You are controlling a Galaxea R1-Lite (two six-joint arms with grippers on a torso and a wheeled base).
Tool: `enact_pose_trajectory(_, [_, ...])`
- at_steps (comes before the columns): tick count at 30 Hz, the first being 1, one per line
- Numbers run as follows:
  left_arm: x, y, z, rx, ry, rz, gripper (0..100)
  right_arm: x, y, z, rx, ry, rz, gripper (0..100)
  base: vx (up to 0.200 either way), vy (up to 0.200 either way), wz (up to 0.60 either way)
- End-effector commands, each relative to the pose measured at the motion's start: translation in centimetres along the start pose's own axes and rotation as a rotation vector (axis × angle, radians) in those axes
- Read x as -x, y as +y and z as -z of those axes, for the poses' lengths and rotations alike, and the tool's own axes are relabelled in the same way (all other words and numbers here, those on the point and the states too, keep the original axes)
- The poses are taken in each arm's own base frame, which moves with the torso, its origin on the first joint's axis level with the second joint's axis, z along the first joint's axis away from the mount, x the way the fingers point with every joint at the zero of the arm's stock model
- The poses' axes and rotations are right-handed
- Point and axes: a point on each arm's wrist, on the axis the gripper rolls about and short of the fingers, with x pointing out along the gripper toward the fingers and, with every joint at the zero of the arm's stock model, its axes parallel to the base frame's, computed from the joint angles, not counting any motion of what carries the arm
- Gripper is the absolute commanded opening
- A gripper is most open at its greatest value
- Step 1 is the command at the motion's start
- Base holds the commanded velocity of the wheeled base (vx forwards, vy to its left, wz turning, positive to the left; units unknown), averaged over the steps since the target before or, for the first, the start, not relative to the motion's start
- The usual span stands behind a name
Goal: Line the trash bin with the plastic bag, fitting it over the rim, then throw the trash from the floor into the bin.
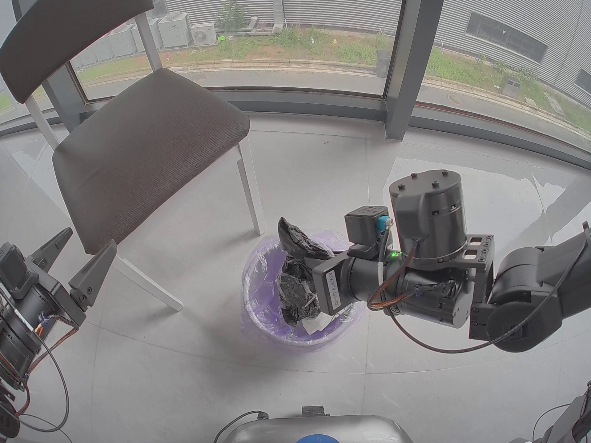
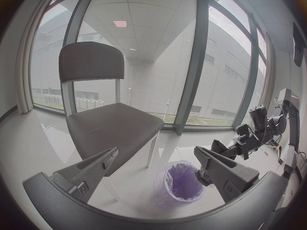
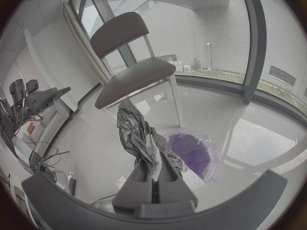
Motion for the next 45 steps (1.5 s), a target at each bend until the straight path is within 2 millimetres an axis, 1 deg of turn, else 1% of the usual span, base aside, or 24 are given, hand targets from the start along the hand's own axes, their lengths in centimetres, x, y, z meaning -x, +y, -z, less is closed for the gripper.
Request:
enact_pose_trajectory(1, [-0.3,0.0,0.6,0.004,0.034,0.007,100,0.3,-0.5,0.0,-0.006,-0.002,0.013,0,0.0,0.0,0.0])
enact_pose_trajectory(5, [-0.4,0.0,1.2,0.004,0.063,0.022,100,0.1,-1.1,0.0,-0.01,0.0,0.026,0,0.0,0.0,0.0])
enact_pose_trajectory(8, [-0.4,0.0,1.1,0.0,0.057,0.023,100,-0.2,-1.1,0.1,-0.01,0.006,0.028,0,0.0,0.0,0.0])
enact_pose_trajectory(10, [-0.4,0.0,0.9,-0.001,0.051,0.023,100,-0.7,-1.1,0.5,-0.006,0.02,0.029,0,0.0,0.0,0.0])
enact_pose_trajectory(13, [-0.4,-0.1,1.1,0.001,0.059,0.032,100,-1.9,-0.7,1.4,0.0,0.035,0.022,0,0.0,0.0,0.0])
enact_pose_trajectory(17, [-0.6,0.0,1.3,0.002,0.07,0.027,100,-2.8,-0.4,1.3,0.0,0.01,0.017,0,0.0,0.0,0.0])
enact_pose_trajectory(23, [-0.6,0.1,1.3,0.004,0.072,0.021,100,-2.3,-0.2,1.4,0.0,0.01,0.01,0,0.0,0.0,0.0])
enact_pose_trajectory(28, [-0.1,0.5,1.7,0.005,0.082,0.002,100,-1.6,-0.1,0.3,-0.002,-0.033,0.022,0,0.0,0.0,0.0])
enact_pose_trajectory(31, [0.1,0.9,1.6,0.014,0.077,-0.011,100,-1.6,-0.1,-0.2,-0.004,-0.054,0.023,0,0.0,0.0,0.0])
enact_pose_trajectory(37, [0.1,1.3,1.7,0.012,0.083,0.014,100,-1.7,-0.2,0.3,-0.009,-0.038,0.029,0,0.0,0.0,0.0])
enact_pose_trajectory(40, [0.0,1.5,1.5,0.005,0.077,0.0,100,-1.6,-0.7,1.0,-0.009,-0.019,0.043,0,0.0,0.0,0.0])
enact_pose_trajectory(42, [0.1,1.5,1.5,0.004,0.078,0.003,100,-1.2,-1.1,0.8,-0.015,-0.036,0.051,0,0.0,0.0,0.0])
enact_pose_trajectory(45, [0.1,1.5,1.8,0.007,0.093,0.007,100,-1.2,-1.1,0.9,-0.013,-0.032,0.053,0,0.0,0.0,0.0])
